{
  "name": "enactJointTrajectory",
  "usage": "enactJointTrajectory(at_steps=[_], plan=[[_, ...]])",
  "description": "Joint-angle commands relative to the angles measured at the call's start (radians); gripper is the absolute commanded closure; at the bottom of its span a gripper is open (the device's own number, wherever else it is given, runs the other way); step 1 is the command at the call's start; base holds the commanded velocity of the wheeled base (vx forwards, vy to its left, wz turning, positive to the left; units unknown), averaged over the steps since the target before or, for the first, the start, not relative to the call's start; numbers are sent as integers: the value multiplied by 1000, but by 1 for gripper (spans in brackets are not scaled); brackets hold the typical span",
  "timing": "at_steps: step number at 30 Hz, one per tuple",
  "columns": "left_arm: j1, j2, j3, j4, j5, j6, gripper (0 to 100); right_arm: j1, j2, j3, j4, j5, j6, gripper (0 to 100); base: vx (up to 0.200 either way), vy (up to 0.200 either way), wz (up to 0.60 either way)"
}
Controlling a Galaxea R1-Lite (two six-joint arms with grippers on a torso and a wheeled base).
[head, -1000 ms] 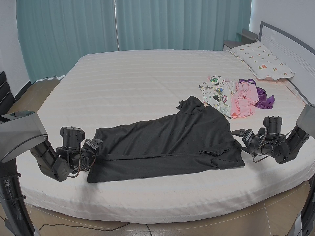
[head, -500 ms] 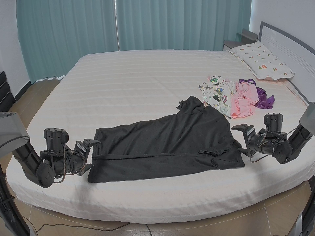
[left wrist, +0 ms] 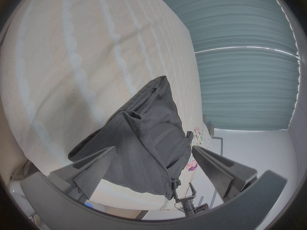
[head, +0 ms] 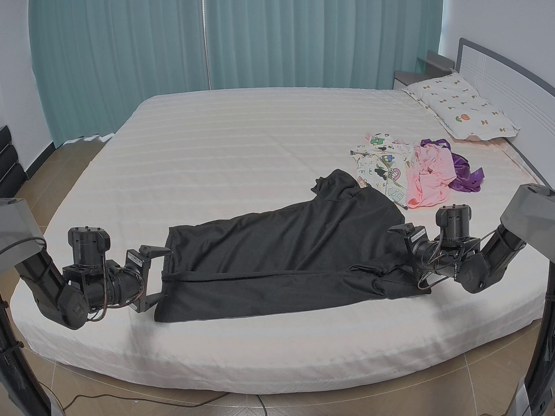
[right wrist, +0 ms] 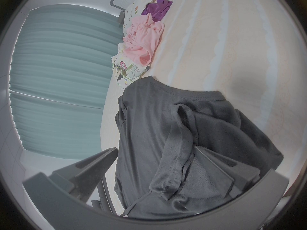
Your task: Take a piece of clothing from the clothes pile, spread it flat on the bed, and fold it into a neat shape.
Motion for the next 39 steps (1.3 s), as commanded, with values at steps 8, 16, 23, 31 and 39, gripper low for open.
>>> enactJointTrajectory(at_steps=[8, 16, 23, 31, 39], plan=[[-19, 32, -5, 0, 2, -2, 0, 9, 60, -40, -2, -6, 0, 0, 0, 0, 0], [-19, 35, -5, 0, 4, -1, 0, 7, 13, -17, 12, -10, 0, 0, 0, 0, 0], [-19, 41, -10, 0, 7, 1, 0, 10, -4, 4, 13, -21, -1, 0, 0, 0, 0], [-19, 44, -13, -1, 7, 4, 0, 19, 7, 11, 13, -21, -3, 0, 0, 0, 0], [-22, 50, -13, -1, 10, 8, 0, 25, 48, -17, 10, -23, -1, 0, 0, 0, 0]])
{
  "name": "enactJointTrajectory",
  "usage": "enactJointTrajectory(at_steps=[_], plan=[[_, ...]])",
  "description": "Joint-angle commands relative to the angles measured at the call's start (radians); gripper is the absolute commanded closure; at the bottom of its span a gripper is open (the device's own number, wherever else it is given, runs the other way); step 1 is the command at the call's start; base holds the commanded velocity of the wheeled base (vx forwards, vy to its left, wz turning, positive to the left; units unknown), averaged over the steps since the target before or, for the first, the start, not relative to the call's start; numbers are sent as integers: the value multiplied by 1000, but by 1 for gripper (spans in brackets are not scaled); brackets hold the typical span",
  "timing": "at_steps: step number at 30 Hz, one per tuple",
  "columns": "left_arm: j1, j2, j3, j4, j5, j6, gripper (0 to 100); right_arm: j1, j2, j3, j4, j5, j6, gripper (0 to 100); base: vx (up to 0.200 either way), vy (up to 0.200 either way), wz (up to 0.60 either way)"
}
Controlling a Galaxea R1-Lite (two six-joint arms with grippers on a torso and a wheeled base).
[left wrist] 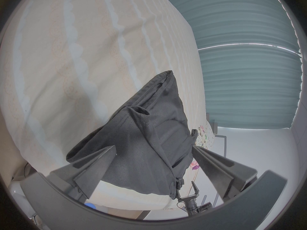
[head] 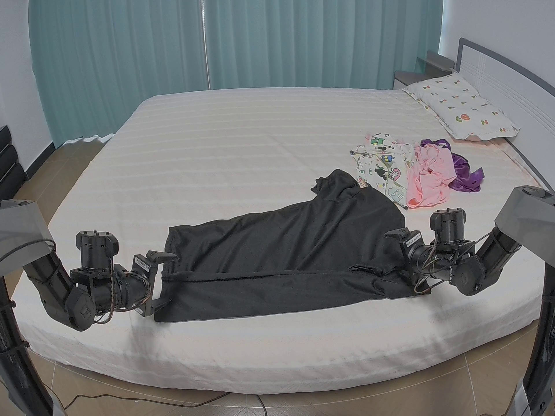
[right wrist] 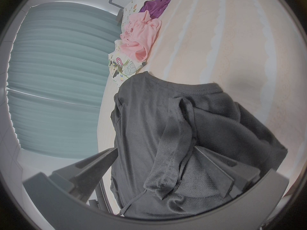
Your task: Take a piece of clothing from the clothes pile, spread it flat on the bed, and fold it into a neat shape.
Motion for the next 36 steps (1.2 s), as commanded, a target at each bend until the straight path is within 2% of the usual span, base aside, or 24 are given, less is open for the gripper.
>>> enactJointTrajectory(at_steps=[1, 3, 4, 17, 25, 28, 32, 36], plan=[[-1, 3, 0, 0, 0, 0, 0, 1, 28, -10, -9, -1, 0, 0, 0, 0, 0], [-1, 3, 0, 0, 0, 0, 0, -1, 31, -16, -10, -1, 0, 0, 0, 0, 0], [-1, 3, 0, 0, 0, 0, 0, -2, 34, -20, -10, -2, 0, 100, 0, 0, 0], [-1, 3, -3, 0, 0, -2, 0, 1, 30, 7, -1, -31, 2, 100, 0, 0, 0], [-1, 5, -5, 0, 0, -3, 0, 6, -98, 57, 13, -40, -2, 100, 0, 0, 0], [-1, 6, -9, 0, 0, -6, 0, 6, -150, 60, 51, -40, -9, 100, 0, 0, 0], [-1, 9, -9, 0, 2, -5, 0, 58, -231, 59, 197, -48, -18, 100, 0, 0, 0], [-1, 9, -9, 0, 2, -5, 0, 81, -256, 62, 238, -73, -21, 100, 0, 0, 0]])
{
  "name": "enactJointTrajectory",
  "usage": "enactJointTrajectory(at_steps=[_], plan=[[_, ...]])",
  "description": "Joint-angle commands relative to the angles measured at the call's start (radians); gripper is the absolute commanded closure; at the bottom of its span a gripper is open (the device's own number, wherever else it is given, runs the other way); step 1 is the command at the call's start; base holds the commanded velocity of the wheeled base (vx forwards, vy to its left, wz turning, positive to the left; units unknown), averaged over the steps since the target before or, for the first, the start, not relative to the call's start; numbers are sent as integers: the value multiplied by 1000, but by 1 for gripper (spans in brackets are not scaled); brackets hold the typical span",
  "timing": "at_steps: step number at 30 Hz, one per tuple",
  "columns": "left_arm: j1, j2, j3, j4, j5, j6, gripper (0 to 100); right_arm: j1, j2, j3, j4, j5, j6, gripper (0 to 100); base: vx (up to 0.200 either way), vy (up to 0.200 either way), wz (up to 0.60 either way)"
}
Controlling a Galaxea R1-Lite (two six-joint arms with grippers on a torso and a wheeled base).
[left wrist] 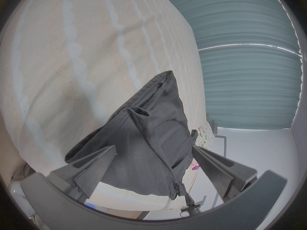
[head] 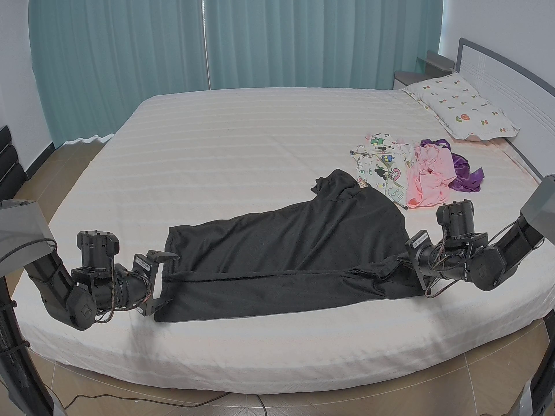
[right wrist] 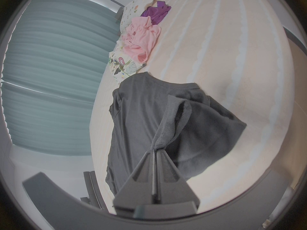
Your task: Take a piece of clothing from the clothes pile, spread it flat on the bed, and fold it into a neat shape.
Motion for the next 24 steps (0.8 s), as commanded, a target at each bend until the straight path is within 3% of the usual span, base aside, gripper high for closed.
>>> enactJointTrajectory(at_steps=[1, 7, 15, 16, 24], plan=[[0, 3, -1, 0, 1, 0, 0, 41, -77, 5, 30, -23, -5, 100, 0, 0, 0], [0, 3, -1, 0, 1, 0, 0, 52, -77, 38, 48, -63, -48, 100, 0, 0, 0], [0, 4, -1, 0, 1, 0, 0, 58, -86, 112, 39, -62, -54, 100, 0, 0, 0], [0, 4, -1, 0, 1, 0, 0, 58, -87, 118, 39, -62, -56, 0, 0, 0, 0], [0, 4, -1, 0, 1, 1, 0, 51, -136, 161, 44, -48, -62, 0, 0, 0, 0]])
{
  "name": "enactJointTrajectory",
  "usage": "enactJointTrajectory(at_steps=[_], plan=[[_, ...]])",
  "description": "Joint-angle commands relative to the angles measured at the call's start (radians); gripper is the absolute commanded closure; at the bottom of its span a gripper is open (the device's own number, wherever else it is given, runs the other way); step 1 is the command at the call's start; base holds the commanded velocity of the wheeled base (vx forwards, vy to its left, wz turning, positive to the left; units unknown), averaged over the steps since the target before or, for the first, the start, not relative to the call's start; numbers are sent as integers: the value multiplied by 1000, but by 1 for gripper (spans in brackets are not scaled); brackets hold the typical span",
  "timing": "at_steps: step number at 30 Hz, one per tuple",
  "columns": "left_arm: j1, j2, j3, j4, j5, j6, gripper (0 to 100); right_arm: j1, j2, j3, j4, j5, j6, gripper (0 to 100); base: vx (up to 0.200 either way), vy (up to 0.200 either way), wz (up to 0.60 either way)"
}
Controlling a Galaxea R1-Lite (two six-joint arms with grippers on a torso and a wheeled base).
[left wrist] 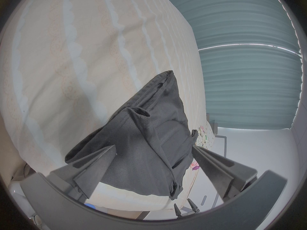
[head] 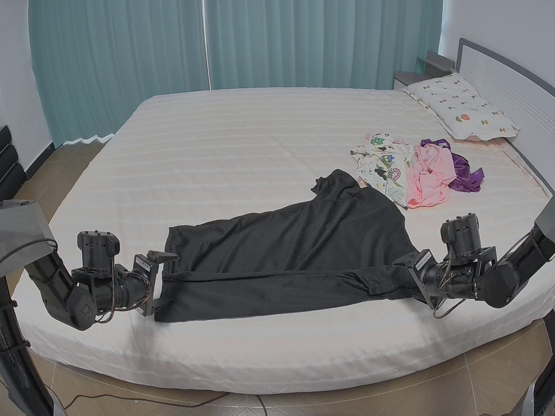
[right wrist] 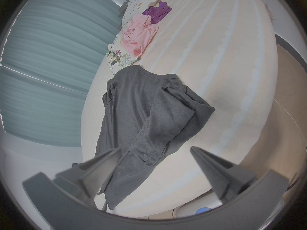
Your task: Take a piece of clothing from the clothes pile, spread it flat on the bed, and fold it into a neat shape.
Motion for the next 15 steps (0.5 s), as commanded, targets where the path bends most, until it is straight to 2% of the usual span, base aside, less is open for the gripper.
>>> enactJointTrajectory(at_steps=[1, 5, 9, 15], plan=[[0, 1, 0, 0, 0, 2, 0, -10, -32, 10, -2, 5, -11, 0, 0, 0, 0], [0, 1, 1, 0, 0, 2, 0, -53, -4, -21, -12, 6, -54, 0, 0, 0, 0], [0, 1, 1, 0, 0, 3, 0, -96, 40, -45, -49, 6, -61, 0, 0, 0, 0], [0, 1, 1, 0, 0, 5, 0, -149, 97, -64, -130, 69, -118, 0, 0, 0, 0]])
